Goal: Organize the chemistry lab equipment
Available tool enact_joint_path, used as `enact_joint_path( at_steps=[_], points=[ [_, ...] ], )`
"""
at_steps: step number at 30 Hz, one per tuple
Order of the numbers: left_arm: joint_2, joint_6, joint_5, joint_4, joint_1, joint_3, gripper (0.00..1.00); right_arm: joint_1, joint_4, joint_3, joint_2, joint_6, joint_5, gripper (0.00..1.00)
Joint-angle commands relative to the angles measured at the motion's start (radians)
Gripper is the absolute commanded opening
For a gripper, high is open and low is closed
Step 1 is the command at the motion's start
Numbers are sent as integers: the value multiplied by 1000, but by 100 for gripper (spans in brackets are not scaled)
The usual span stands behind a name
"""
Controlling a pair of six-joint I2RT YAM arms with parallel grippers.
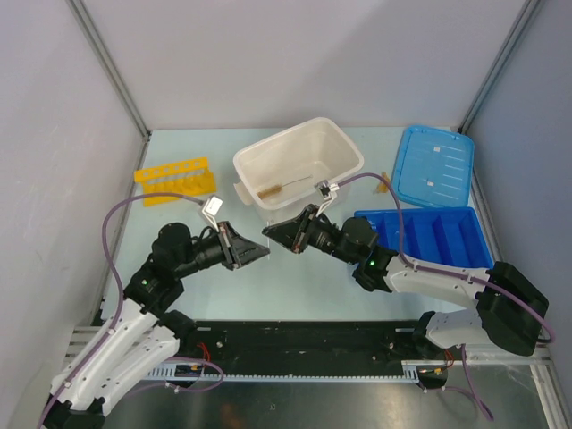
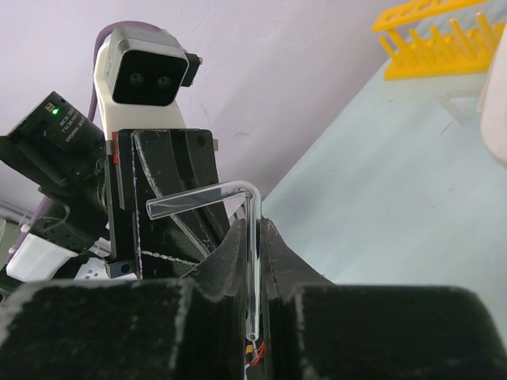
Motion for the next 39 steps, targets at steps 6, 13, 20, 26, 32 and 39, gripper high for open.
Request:
enact_joint_path(
  at_steps=[6, 13, 20, 26, 32, 39],
  points=[
    [16, 23, -13, 66, -9, -15, 41, -35, -12, 2, -20, -3, 1, 2],
    [53, 89, -27, 64, -9, 13, 98, -174, -292, 2, -160, -31, 23, 2],
    [176, 276, -128, 59, -9, 89, 99, -356, -717, 6, -404, -177, 48, 4],
    [244, 458, -368, 40, -8, 152, 99, -453, -1047, 20, -522, -291, 189, 5],
    [261, 553, -633, 20, -6, 190, 99, -497, -1261, 35, -482, -314, 404, 7],
    [209, 627, -794, 4, -5, 224, 100, -586, -1352, 70, -395, -344, 493, 10]
  ],
)
